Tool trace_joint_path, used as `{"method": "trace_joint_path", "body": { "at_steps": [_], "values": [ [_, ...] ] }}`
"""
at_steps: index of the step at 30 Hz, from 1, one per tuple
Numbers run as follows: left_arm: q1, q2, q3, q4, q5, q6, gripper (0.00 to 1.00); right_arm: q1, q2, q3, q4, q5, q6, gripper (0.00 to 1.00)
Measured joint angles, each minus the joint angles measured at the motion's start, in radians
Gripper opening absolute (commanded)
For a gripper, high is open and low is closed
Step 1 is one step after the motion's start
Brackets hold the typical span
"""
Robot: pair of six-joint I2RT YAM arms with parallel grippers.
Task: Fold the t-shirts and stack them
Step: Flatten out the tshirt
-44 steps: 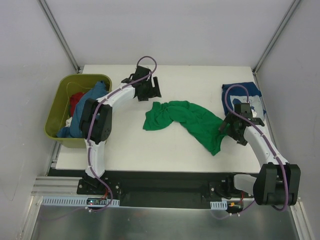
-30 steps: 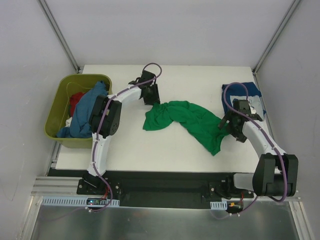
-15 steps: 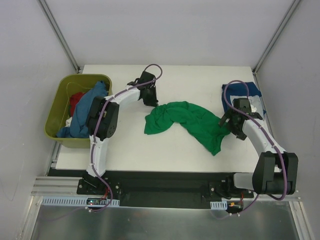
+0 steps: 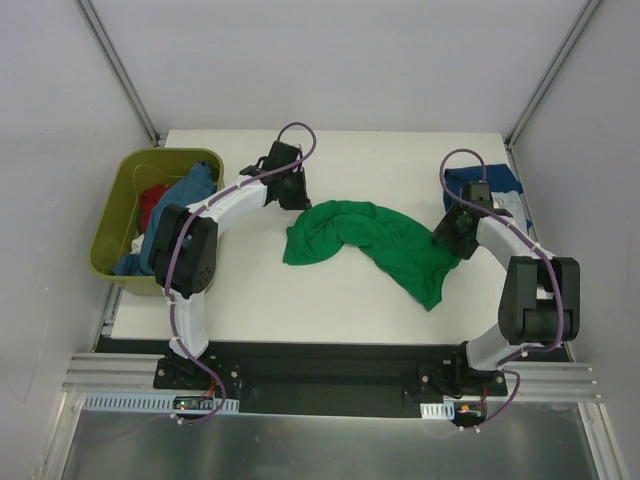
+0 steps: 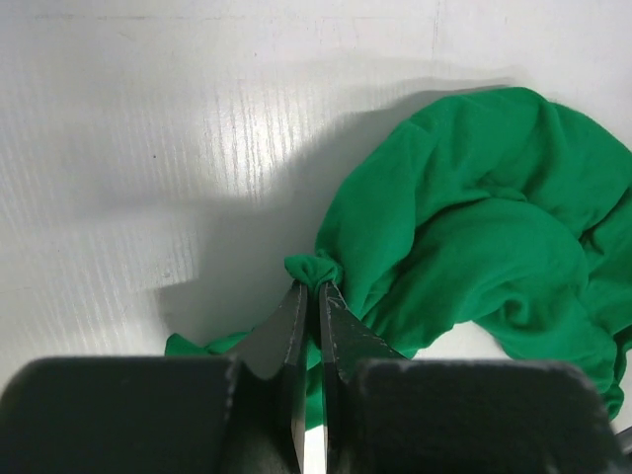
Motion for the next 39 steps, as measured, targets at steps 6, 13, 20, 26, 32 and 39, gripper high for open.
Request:
{"method": "trace_joint_path", "body": {
  "at_steps": [6,13,20,26,32,39],
  "values": [
    [0.000,-0.010,-0.008,-0.004,-0.005,0.002,0.00,0.000,0.036,0.002,0.039,-0.089,-0.024,0.01],
    [0.000,-0.186,-0.082,-0.006,-0.047,0.032,0.00,0.004,-0.111,0.002,0.051,-0.200,-0.081,0.01],
    [-0.001,-0.568,-0.175,-0.005,-0.086,0.054,0.00,0.058,-0.512,0.055,0.029,-0.237,-0.136,0.01],
    [-0.021,-0.954,-0.203,-0.004,-0.095,0.082,0.00,0.066,-0.768,0.173,-0.052,-0.262,-0.166,0.01],
    [-0.020,-1.223,-0.158,-0.007,-0.018,0.093,0.00,0.066,-0.898,0.359,-0.136,-0.330,-0.181,0.01],
    [-0.020,-1.320,-0.069,-0.003,0.041,0.093,0.00,0.067,-0.953,0.543,-0.166,-0.364,-0.202,0.01]
  ]
}}
